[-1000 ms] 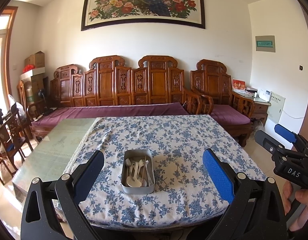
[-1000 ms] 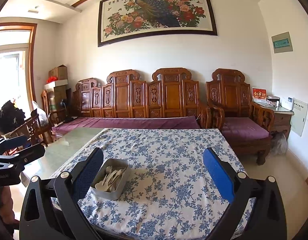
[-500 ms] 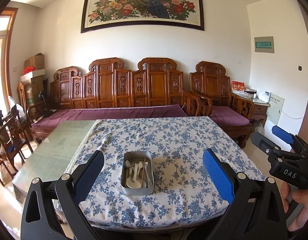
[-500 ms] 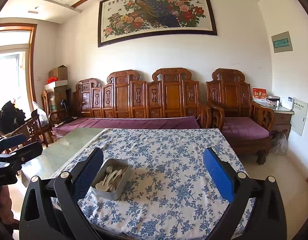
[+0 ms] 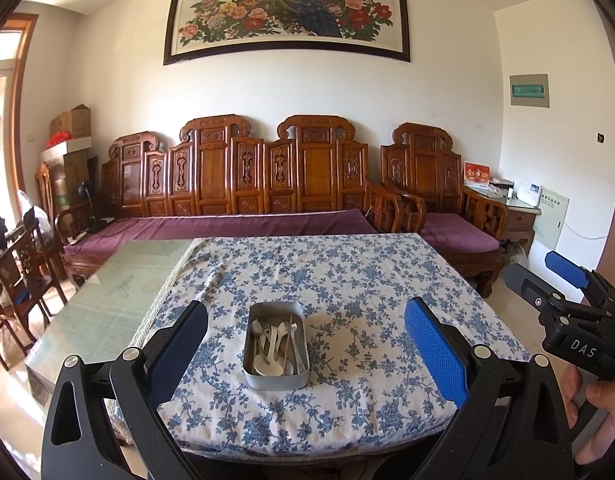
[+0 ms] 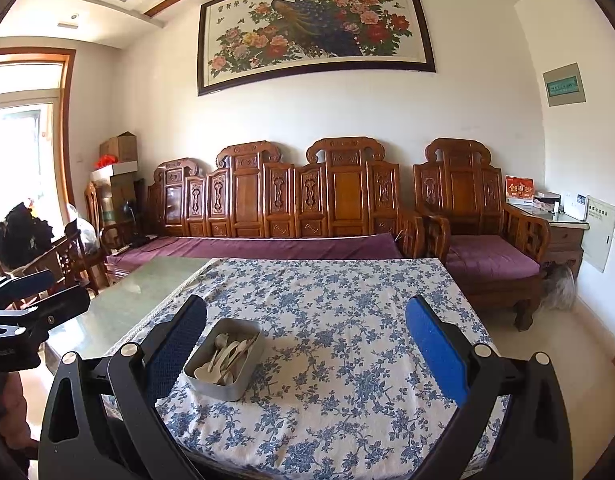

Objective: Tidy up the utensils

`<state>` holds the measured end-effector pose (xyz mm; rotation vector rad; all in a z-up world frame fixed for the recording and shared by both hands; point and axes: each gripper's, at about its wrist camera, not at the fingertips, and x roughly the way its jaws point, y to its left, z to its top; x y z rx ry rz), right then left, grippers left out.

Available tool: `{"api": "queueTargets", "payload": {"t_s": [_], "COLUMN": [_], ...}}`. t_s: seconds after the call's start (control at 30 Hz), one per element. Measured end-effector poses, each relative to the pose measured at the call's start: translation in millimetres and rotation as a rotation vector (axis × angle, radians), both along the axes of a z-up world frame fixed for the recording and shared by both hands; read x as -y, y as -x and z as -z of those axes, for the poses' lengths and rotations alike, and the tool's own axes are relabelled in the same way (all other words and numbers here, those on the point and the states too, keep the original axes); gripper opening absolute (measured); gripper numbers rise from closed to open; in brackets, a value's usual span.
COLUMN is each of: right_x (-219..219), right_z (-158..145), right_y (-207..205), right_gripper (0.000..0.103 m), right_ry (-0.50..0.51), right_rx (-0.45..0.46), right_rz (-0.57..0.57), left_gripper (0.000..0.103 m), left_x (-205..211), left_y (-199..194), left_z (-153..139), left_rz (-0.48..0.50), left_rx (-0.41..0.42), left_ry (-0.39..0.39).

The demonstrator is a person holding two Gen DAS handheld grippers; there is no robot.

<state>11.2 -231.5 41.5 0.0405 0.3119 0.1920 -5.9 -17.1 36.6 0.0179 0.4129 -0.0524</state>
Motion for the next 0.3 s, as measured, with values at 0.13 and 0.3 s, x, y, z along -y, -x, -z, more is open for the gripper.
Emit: {"api": "queueTargets", "payload": {"t_s": [0.13,0.3], "right_x": [-1.8,-2.8], "right_z": [0.3,0.4], "right_y": [0.3,0.7], "right_gripper": [0.1,0.1], "right_ry": [0.003,0.002], "right_rx": [0.001,0.0], "right_rz": [0.001,0.001], "left_gripper": [0.095,0.095], "left_x": [-0.2,-1.6], "left_y": [-0.5,0.0], "left_z": [0.0,1.8], "left_rz": [-0.005,-0.01], "left_rx": [0.0,-0.002], "left_ry": [0.001,0.003]}}
